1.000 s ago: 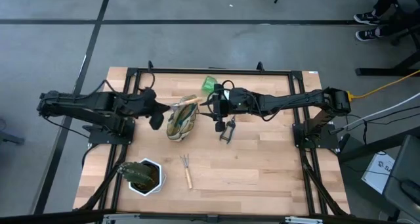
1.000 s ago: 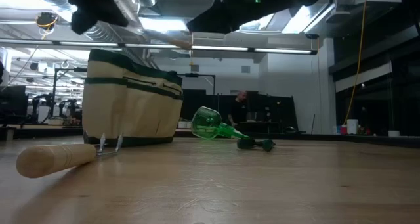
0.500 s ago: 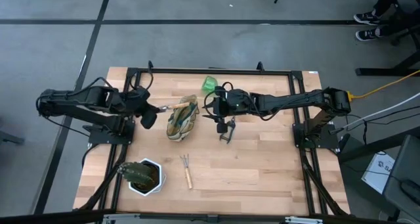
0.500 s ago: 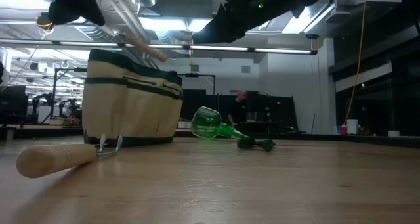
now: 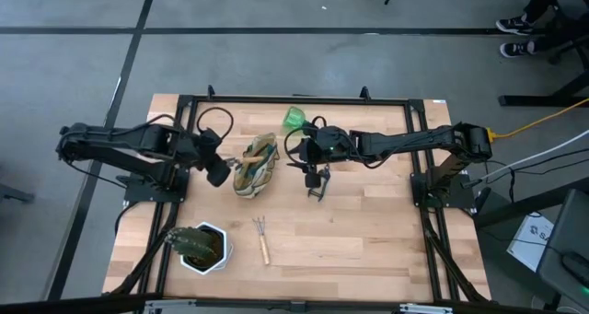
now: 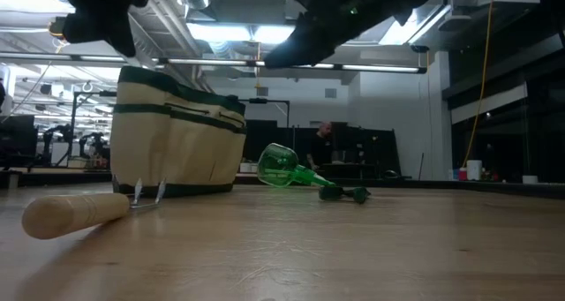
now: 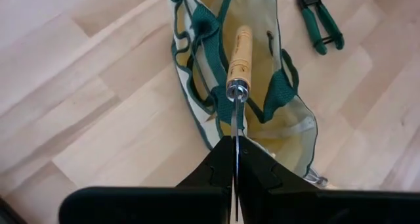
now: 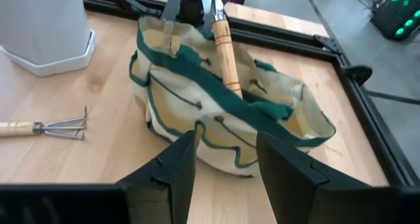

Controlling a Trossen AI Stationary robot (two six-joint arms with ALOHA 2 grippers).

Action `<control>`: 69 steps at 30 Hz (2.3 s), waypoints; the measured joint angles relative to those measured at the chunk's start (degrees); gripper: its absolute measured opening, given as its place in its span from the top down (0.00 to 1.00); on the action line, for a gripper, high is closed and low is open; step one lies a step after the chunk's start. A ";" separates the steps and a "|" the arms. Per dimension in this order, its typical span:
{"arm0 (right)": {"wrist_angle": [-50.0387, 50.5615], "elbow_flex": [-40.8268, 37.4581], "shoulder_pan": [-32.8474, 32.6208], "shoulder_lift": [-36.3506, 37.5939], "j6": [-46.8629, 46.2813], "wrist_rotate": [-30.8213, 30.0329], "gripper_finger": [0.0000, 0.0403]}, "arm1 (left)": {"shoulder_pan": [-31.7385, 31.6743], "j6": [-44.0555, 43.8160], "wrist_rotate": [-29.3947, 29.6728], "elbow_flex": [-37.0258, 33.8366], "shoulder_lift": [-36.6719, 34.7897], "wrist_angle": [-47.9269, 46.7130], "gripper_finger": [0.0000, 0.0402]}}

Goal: Pick & Place Garden tools in Gardening bag
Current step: Put the brown trowel into the white gardening bag, then put the green shear scissors into the white gardening bag

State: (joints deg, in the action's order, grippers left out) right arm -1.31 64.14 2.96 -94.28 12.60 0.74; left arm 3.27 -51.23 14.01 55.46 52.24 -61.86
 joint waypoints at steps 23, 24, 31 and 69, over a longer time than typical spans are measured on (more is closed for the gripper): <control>1.17 -0.02 0.00 0.00 0.03 0.00 0.60 | 0.00 6.51 -1.72 0.00 2.61 5.83 0.80; 1.17 -0.02 0.00 0.00 0.03 0.00 0.60 | 0.00 6.83 -1.72 0.00 2.62 6.21 0.78; 1.17 -0.02 0.00 0.00 0.22 0.00 0.60 | 0.00 7.04 -3.70 0.00 2.61 7.32 0.67; 20.58 -10.59 -1.26 0.02 -1.23 14.52 0.60 | 3.59 27.01 11.32 0.00 -3.28 8.08 0.64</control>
State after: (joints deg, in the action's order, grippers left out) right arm 19.27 53.55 1.70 -94.26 11.37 15.26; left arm 6.86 -24.22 25.33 55.46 48.96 -53.78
